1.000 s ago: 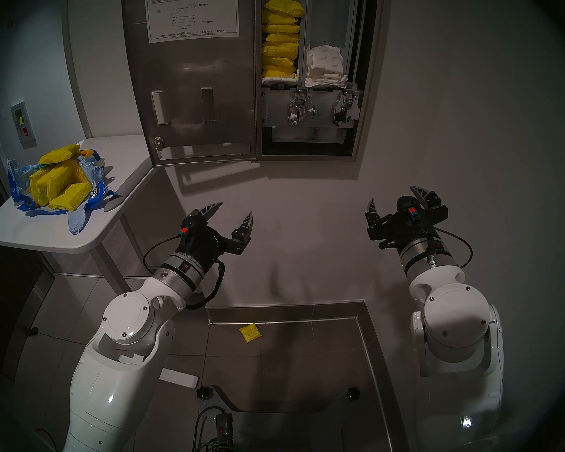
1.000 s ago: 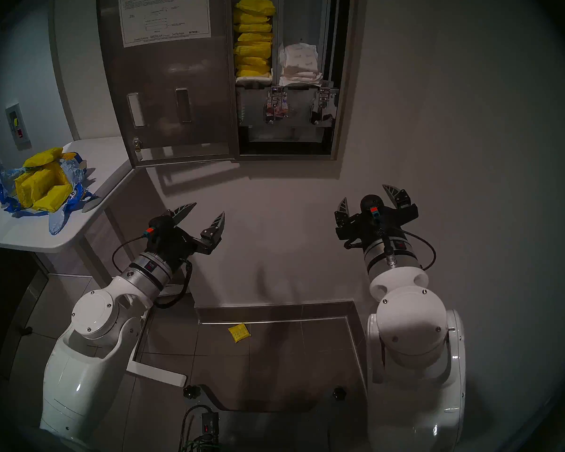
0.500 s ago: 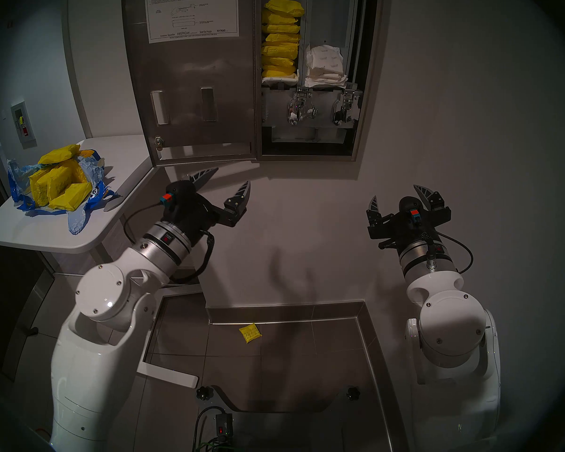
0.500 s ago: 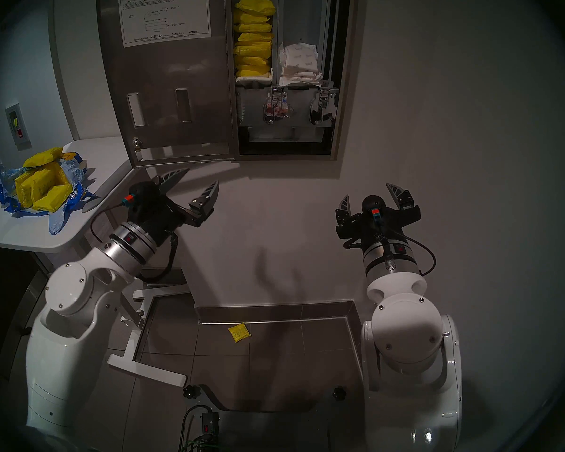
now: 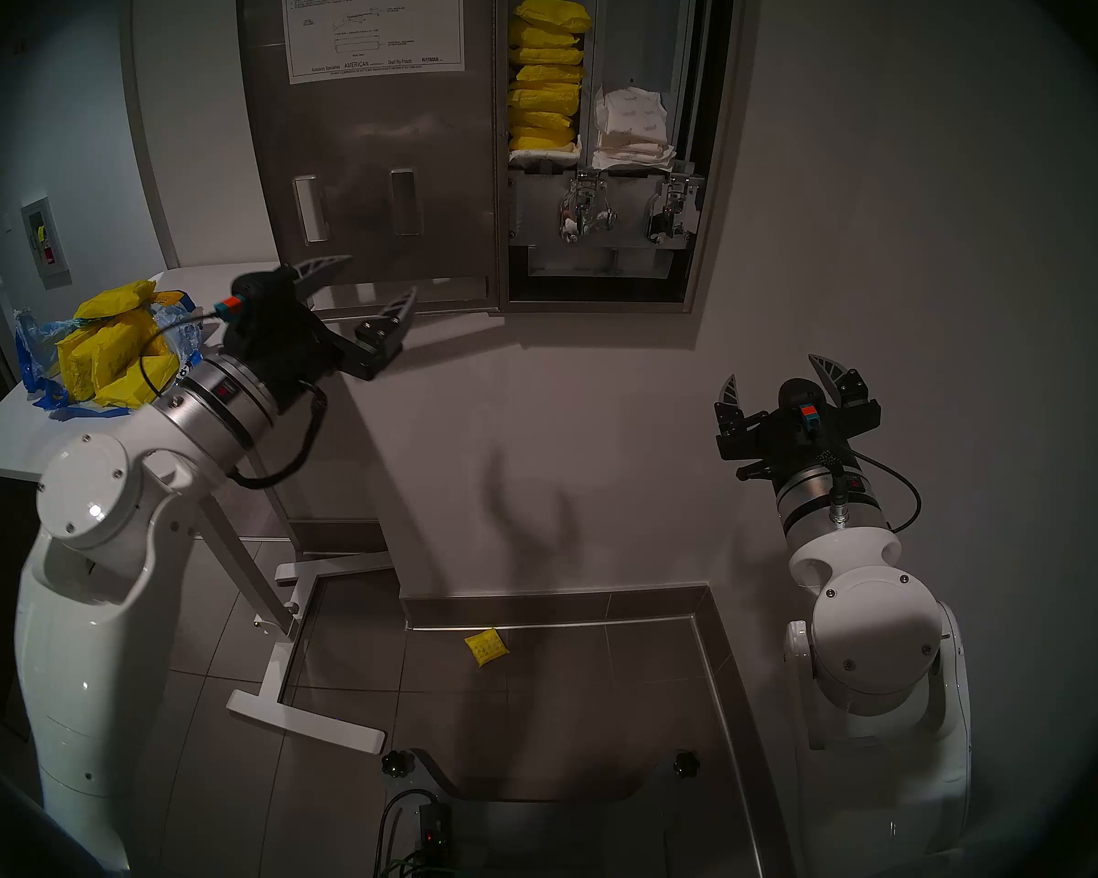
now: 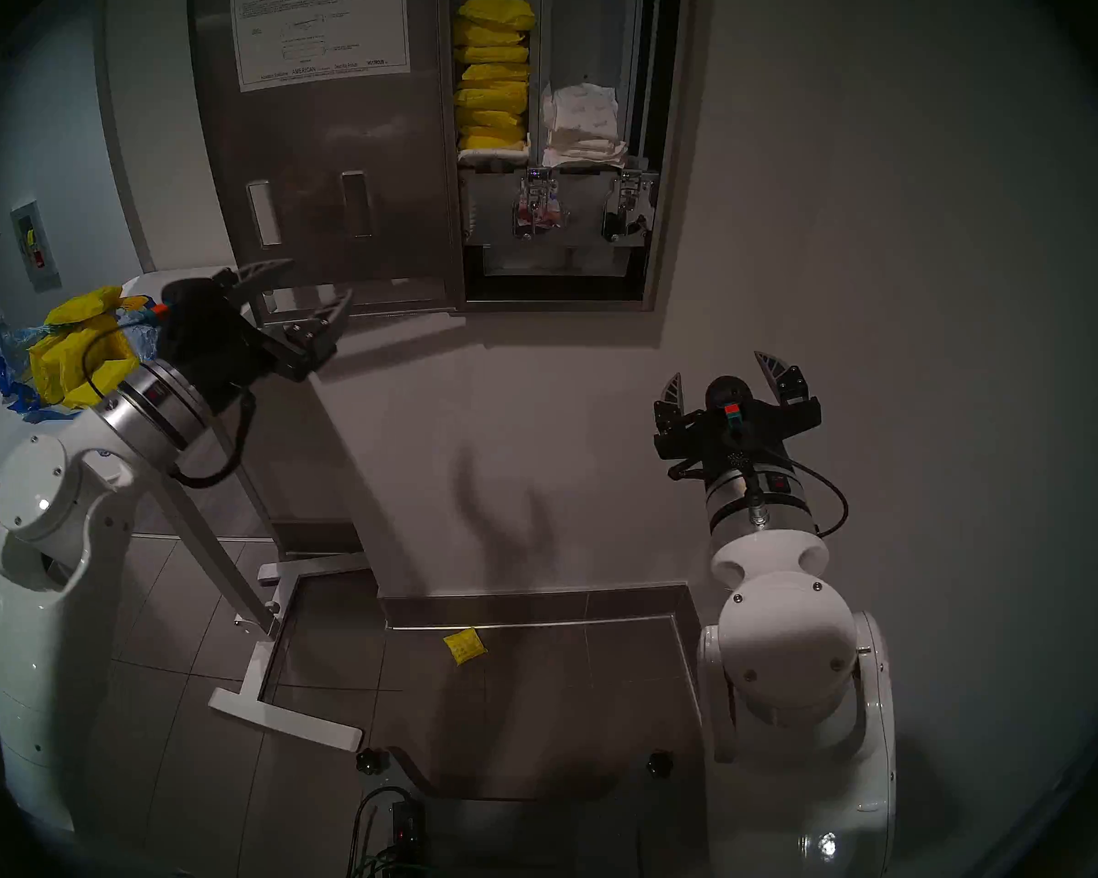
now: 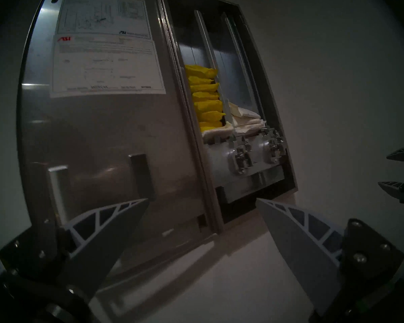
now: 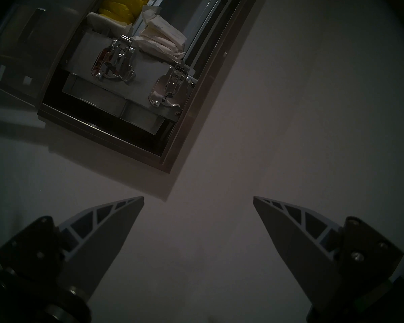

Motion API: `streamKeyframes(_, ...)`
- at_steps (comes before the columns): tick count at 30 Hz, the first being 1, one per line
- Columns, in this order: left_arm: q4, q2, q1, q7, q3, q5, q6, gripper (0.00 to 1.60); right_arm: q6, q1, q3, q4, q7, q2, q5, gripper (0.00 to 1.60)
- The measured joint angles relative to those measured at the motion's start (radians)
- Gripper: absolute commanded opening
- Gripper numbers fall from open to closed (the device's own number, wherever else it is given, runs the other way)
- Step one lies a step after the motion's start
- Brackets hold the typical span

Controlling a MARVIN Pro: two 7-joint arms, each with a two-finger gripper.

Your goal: Open the dispenser door, put the pads inside, close the door

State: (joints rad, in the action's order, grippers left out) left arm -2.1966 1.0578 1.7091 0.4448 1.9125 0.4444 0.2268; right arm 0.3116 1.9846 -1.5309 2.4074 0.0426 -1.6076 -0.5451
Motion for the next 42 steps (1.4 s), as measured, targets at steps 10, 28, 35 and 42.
streamKeyframes(10,0.196,-0.118,-0.093,0.077,0.17,0.02,0.06,1.6,-0.002,0.002,0.006,0.0,-0.015,0.004,-0.003,1.6)
streamKeyframes(28,0.531,-0.277,-0.22,0.265,0.098,0.051,-0.002,1.6,-0.01,0.009,0.016,0.0,-0.044,0.009,-0.004,1.6)
streamKeyframes(35,0.624,-0.312,-0.268,0.27,0.026,0.06,-0.052,1.6,-0.011,0.01,0.018,0.0,-0.049,0.01,-0.005,1.6)
streamKeyframes(42,0.673,-0.33,-0.313,0.233,-0.029,0.07,-0.09,1.6,-0.011,0.01,0.019,0.0,-0.052,0.012,-0.005,1.6)
